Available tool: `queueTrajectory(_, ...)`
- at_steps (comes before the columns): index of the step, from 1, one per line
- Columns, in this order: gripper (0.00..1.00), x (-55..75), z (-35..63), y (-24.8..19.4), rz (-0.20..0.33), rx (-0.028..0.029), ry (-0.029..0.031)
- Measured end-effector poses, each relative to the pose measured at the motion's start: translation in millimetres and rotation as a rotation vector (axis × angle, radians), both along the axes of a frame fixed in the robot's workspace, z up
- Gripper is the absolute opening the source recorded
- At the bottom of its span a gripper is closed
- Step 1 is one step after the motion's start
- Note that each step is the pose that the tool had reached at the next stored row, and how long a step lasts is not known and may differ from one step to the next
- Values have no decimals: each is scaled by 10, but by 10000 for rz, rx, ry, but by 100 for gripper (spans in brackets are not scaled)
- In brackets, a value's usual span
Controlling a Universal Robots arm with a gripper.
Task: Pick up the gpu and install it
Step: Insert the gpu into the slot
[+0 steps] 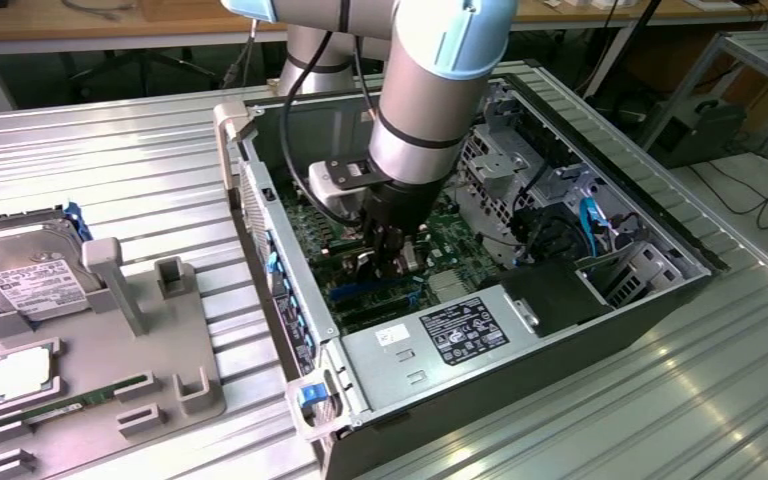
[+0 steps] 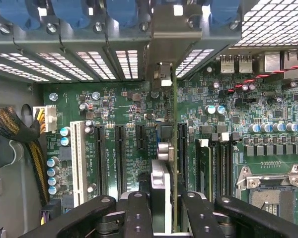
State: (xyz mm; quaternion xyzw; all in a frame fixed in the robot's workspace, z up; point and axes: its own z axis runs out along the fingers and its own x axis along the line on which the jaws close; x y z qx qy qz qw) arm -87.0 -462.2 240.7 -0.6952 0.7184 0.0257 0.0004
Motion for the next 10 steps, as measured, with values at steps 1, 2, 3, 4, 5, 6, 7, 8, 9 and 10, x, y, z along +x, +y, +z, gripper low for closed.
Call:
queueTrajectory(1, 28, -3, 0, 0, -4, 0, 0)
queueTrajectory(2, 28, -6, 0, 0, -9, -1, 0)
queueTrajectory(3, 28, -8, 0, 0, -13, -1, 0)
queueTrajectory(4, 28, -10, 0, 0, -19, -1, 0)
queueTrajectory(5, 28, -12, 0, 0, -27, -1, 0)
queueTrajectory(6, 28, -14, 0, 0, -34, 0, 0)
queueTrajectory(7, 28, -17, 0, 0, -43, 0, 0)
queueTrajectory(8, 28, -19, 0, 0, -49, 0, 1)
queueTrajectory(9, 28, -21, -1, 0, -56, 0, 2)
queueTrajectory(10, 28, -23, -2, 0, -62, -1, 5)
